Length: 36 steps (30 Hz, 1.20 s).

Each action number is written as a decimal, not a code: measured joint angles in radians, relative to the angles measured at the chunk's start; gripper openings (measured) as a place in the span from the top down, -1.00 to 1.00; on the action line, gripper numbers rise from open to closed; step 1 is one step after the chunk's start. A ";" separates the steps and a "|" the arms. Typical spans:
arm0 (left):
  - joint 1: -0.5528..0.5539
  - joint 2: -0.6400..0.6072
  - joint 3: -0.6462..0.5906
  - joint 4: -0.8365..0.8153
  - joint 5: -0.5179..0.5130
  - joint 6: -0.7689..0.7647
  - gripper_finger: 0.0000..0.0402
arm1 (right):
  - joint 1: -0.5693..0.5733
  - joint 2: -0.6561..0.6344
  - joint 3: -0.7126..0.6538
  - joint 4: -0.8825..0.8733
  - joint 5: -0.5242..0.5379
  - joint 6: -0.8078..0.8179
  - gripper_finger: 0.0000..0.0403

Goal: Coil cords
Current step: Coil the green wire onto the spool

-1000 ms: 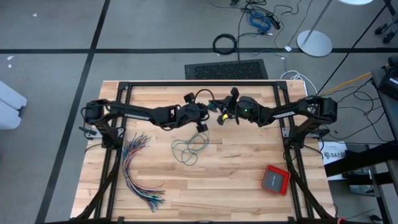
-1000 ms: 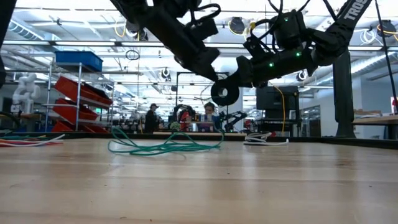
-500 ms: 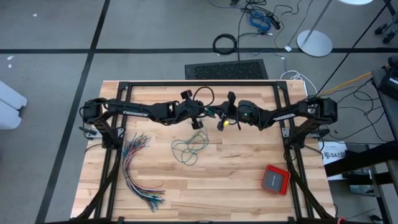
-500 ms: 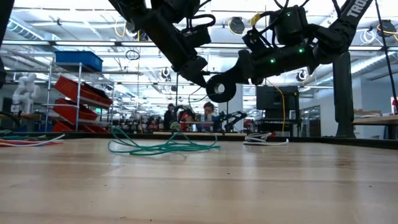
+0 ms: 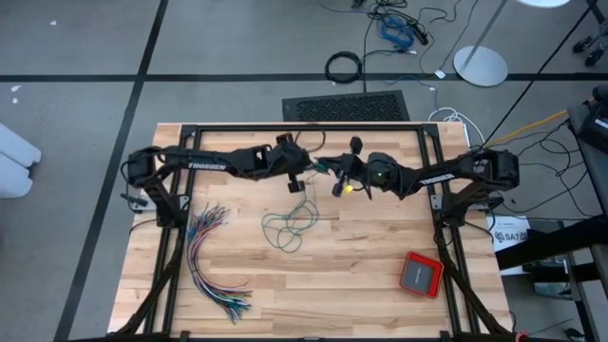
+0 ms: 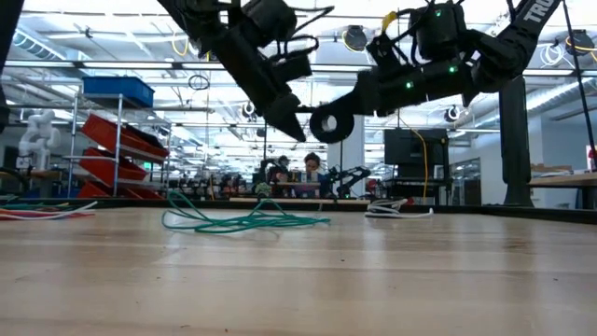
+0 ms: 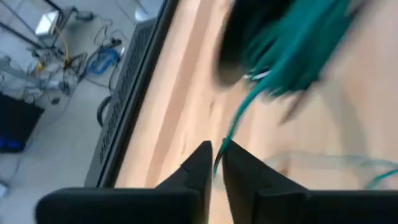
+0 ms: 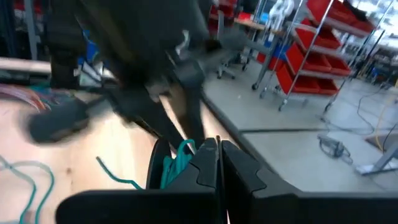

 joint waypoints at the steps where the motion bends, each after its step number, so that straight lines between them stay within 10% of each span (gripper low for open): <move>1: 0.015 0.000 0.000 -0.001 0.009 0.000 0.75 | -0.001 -0.011 0.001 0.003 -0.001 -0.006 1.00; 14: 0.143 0.000 0.000 0.090 0.270 -0.028 0.63 | -0.030 -0.147 0.000 -0.074 -0.013 -0.063 1.00; 36: 0.089 0.002 -0.390 0.803 0.238 -0.300 0.63 | -0.068 -0.259 0.000 -0.086 -0.002 -0.129 1.00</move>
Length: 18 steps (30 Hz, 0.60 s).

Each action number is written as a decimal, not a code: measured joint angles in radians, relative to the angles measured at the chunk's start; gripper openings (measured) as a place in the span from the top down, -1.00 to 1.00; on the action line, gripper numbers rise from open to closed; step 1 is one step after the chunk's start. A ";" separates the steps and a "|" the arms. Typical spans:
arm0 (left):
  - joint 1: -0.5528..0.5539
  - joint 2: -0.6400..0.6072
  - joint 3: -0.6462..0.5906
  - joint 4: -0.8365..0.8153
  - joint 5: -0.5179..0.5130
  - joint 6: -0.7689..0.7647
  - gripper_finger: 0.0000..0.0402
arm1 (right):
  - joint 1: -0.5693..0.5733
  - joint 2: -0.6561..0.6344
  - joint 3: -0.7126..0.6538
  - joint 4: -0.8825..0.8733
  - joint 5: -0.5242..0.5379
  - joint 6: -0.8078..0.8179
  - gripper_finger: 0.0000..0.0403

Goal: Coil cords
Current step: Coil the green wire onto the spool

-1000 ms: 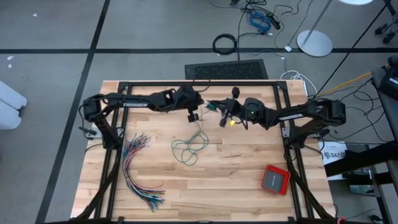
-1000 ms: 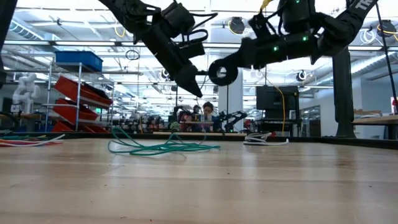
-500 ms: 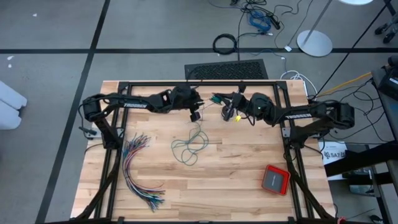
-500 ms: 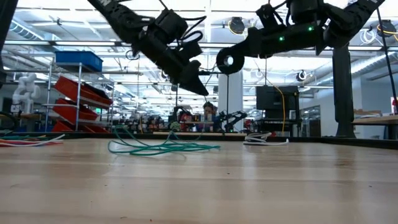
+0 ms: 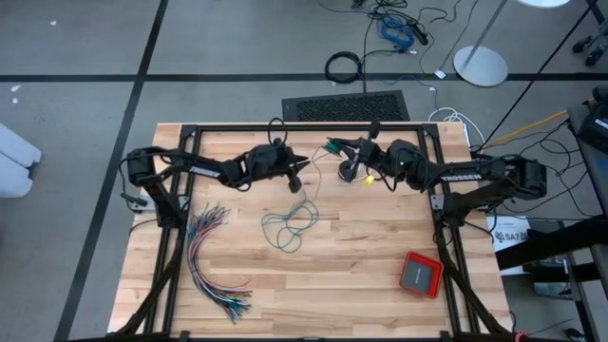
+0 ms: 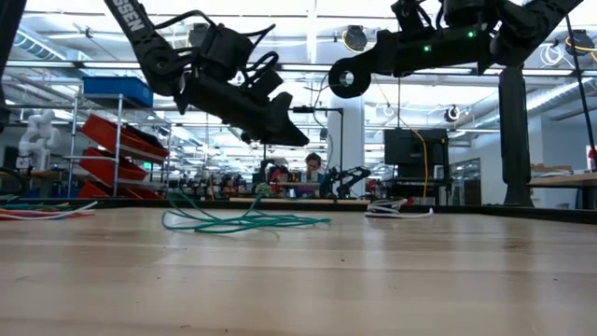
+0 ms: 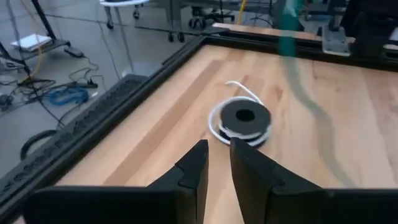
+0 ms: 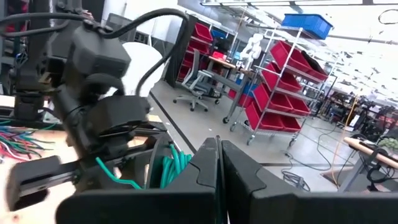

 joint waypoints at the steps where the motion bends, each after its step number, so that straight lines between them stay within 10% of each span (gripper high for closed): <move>1: -0.006 0.000 -0.002 -0.001 0.007 -0.001 0.63 | -0.004 0.000 0.000 0.002 0.000 0.001 1.00; 18: -0.072 0.038 -0.030 0.137 0.032 -0.130 0.58 | -0.023 0.000 0.000 -0.004 -0.008 0.027 1.00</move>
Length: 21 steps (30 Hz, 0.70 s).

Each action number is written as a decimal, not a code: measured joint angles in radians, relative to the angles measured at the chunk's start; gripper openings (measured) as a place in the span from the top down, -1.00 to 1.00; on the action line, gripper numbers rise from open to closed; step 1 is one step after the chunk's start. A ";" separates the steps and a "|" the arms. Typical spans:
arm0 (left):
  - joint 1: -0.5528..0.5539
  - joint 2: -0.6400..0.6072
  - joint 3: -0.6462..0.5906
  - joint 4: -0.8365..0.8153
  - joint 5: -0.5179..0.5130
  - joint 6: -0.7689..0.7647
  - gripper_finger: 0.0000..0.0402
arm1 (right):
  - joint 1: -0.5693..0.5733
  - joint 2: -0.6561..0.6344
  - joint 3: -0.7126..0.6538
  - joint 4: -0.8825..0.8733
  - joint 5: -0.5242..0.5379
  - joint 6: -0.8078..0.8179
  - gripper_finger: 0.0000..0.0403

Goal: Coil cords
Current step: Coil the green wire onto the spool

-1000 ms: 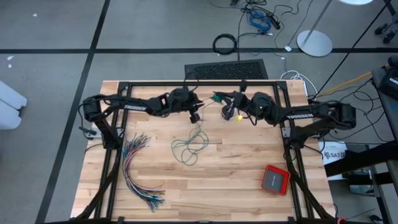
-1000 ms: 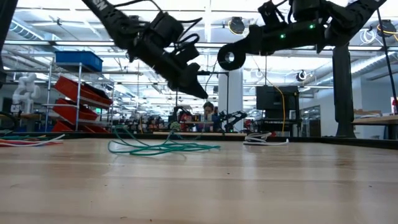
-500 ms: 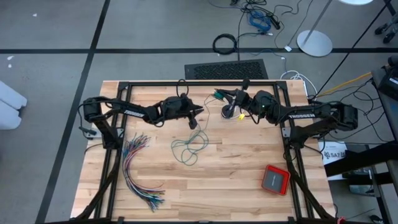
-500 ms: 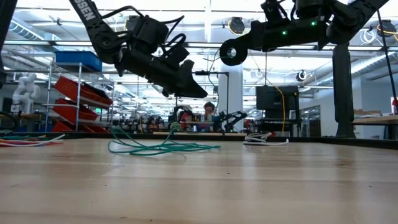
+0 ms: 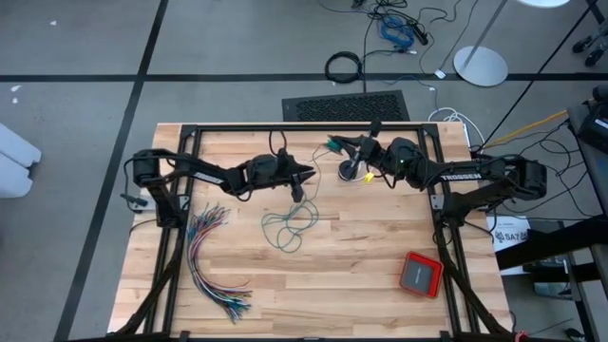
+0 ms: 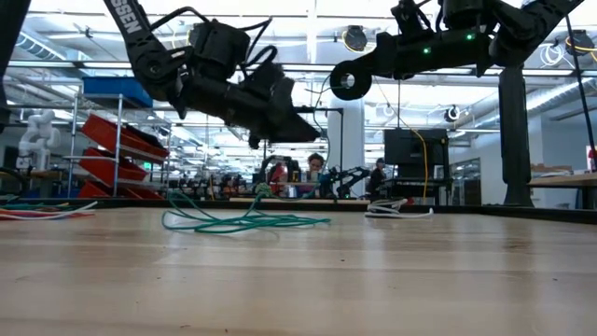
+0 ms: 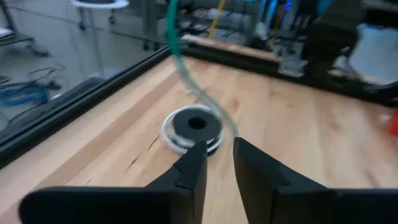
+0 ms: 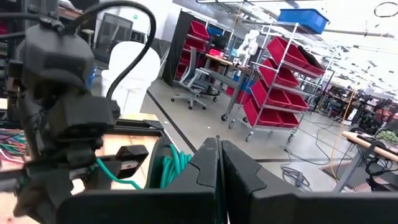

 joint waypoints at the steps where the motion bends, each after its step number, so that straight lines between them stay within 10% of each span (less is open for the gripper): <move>1: -0.002 0.008 0.000 0.002 -0.014 0.000 0.55 | 0.000 0.000 0.000 0.000 -0.005 0.000 1.00; 21: -0.004 0.035 0.002 0.061 0.040 -0.069 0.37 | 0.000 0.000 0.000 0.001 -0.018 0.019 1.00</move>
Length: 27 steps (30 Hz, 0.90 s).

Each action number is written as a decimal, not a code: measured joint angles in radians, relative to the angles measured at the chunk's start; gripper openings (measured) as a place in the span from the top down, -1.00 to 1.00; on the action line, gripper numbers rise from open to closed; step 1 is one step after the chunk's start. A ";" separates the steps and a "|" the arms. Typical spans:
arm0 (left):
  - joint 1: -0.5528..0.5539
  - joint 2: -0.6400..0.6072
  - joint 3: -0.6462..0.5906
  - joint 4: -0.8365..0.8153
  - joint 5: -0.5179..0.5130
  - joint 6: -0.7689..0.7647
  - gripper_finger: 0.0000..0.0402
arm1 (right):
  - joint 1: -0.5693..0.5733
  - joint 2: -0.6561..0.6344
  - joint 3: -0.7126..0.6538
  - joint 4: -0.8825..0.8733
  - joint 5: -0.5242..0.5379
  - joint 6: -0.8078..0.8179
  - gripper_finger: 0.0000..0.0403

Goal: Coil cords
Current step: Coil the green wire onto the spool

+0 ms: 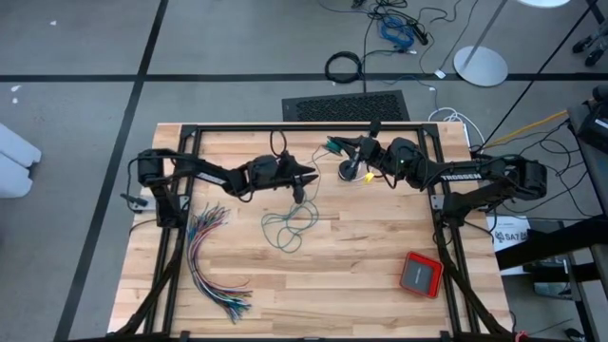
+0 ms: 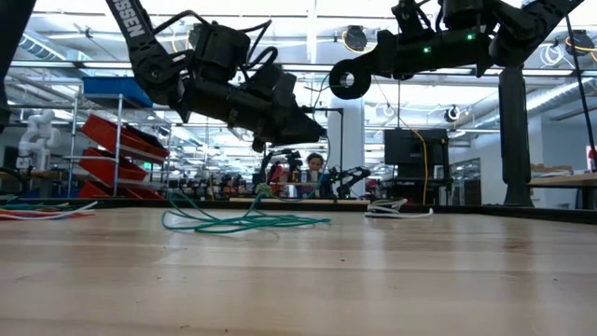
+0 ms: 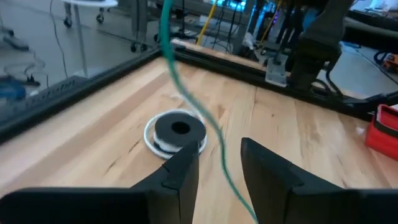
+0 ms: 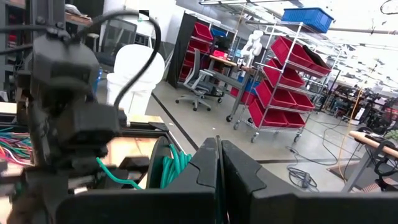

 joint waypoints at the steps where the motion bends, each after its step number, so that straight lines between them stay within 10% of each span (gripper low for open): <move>1: 0.000 0.011 0.001 0.001 -0.004 -0.011 0.37 | 0.000 0.000 0.000 0.000 0.000 0.000 1.00; 27: -0.011 0.100 0.066 0.030 -0.053 -0.026 0.38 | 0.000 0.000 0.000 -0.007 0.000 0.001 1.00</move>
